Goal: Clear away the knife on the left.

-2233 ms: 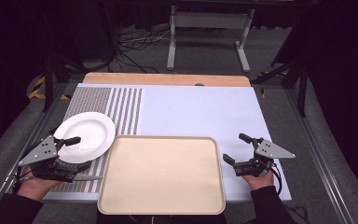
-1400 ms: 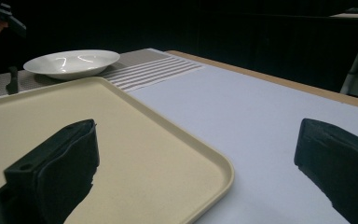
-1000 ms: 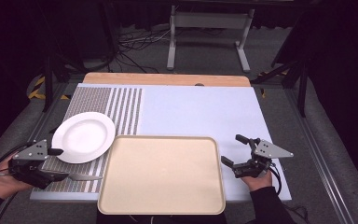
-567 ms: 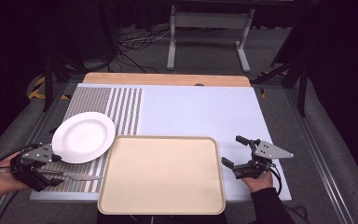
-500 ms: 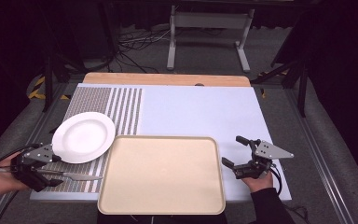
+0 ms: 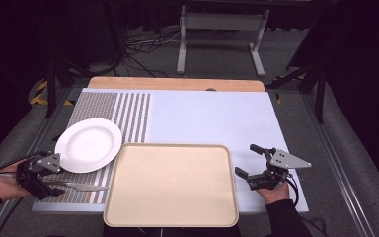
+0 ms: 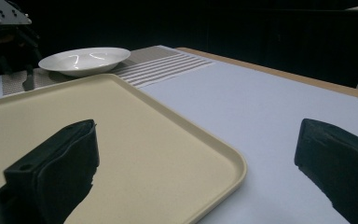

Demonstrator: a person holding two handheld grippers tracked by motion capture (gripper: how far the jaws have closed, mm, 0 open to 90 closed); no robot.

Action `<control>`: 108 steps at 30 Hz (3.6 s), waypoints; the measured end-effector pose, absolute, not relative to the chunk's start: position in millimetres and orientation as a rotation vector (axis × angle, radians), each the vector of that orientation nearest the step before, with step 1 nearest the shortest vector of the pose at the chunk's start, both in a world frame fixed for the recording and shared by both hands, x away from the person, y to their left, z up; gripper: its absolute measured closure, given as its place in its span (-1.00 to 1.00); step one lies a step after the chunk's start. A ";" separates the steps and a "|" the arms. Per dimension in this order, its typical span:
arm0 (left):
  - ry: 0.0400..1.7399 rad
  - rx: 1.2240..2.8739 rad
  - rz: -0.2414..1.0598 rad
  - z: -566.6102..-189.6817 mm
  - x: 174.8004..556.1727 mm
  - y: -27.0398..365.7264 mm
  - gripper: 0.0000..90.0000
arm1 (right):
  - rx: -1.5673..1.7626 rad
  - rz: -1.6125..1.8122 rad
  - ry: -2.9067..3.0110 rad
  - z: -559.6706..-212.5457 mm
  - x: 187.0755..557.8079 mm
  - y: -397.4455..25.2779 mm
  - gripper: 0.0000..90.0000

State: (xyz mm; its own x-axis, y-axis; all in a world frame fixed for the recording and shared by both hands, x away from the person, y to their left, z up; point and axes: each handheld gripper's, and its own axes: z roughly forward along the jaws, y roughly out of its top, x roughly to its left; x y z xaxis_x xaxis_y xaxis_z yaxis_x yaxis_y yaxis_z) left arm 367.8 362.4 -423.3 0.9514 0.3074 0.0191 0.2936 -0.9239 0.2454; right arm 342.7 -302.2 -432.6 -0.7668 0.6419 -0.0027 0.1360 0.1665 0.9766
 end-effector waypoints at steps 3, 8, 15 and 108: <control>0.445 2.894 0.068 -425.1 370.5 360.5 -0.36 | 0.734 1.631 2.033 -432.4 342.5 -302.5 -0.99; 0.390 2.913 0.041 -428.3 376.0 362.0 -0.24 | 0.728 1.636 2.035 -432.4 342.4 -302.4 -0.99; 0.273 2.906 0.057 -430.0 377.8 366.6 0.07 | 0.727 1.640 2.045 -433.1 342.5 -300.9 -0.99; 0.694 2.113 0.069 -373.2 376.9 398.6 0.77 | 0.753 1.665 2.046 -433.9 342.4 -304.9 -0.99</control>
